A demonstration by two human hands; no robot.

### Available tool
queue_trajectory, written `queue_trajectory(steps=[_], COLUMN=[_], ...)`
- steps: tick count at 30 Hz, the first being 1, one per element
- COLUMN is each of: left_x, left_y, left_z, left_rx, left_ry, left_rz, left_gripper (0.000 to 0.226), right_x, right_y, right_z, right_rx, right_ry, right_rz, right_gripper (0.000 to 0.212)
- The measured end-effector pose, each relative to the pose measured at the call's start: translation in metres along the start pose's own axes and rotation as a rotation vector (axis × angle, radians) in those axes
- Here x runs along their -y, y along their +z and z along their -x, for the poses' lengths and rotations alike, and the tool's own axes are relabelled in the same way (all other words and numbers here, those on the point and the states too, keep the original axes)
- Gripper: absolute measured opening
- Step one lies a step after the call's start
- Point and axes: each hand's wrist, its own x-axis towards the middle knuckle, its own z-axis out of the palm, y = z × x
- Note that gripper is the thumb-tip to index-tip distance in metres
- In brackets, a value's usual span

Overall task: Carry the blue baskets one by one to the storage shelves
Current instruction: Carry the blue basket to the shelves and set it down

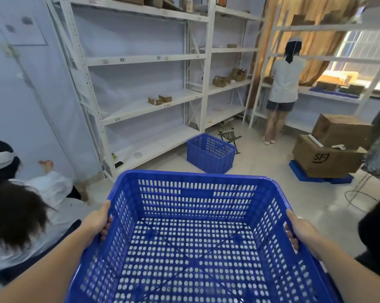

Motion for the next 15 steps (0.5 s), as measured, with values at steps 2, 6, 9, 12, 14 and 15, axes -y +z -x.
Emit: queue_trajectory(steps=[2, 6, 9, 12, 14, 15], left_x=[-0.028, -0.092, -0.148, -0.2, -0.229, -0.245], left_y=[0.009, 0.02, 0.026, 0.036, 0.046, 0.051], left_z=[-0.043, -0.13, -0.189, -0.237, -0.276, -0.296], left_rx=[0.018, 0.048, 0.038, 0.047, 0.043, 0.038], left_ry=[0.001, -0.013, 0.002, 0.029, 0.041, 0.046], left_rz=[-0.003, -0.032, -0.039, -0.056, -0.068, -0.072], left_gripper=[0.062, 0.062, 0.06, 0.057, 0.061, 0.063], right_x=[0.025, 0.081, 0.13, 0.172, 0.197, 0.21], right_y=[0.017, 0.047, 0.063, 0.074, 0.082, 0.087], right_z=[-0.038, -0.101, -0.149, -0.194, -0.231, -0.251], right_rx=[0.004, -0.016, -0.034, -0.044, -0.057, -0.058], right_ry=[0.006, 0.023, 0.027, 0.022, 0.034, 0.041], right_rz=[-0.003, -0.008, -0.021, -0.05, -0.053, -0.053], right_gripper=[0.064, 0.063, 0.063, 0.064, 0.064, 0.064])
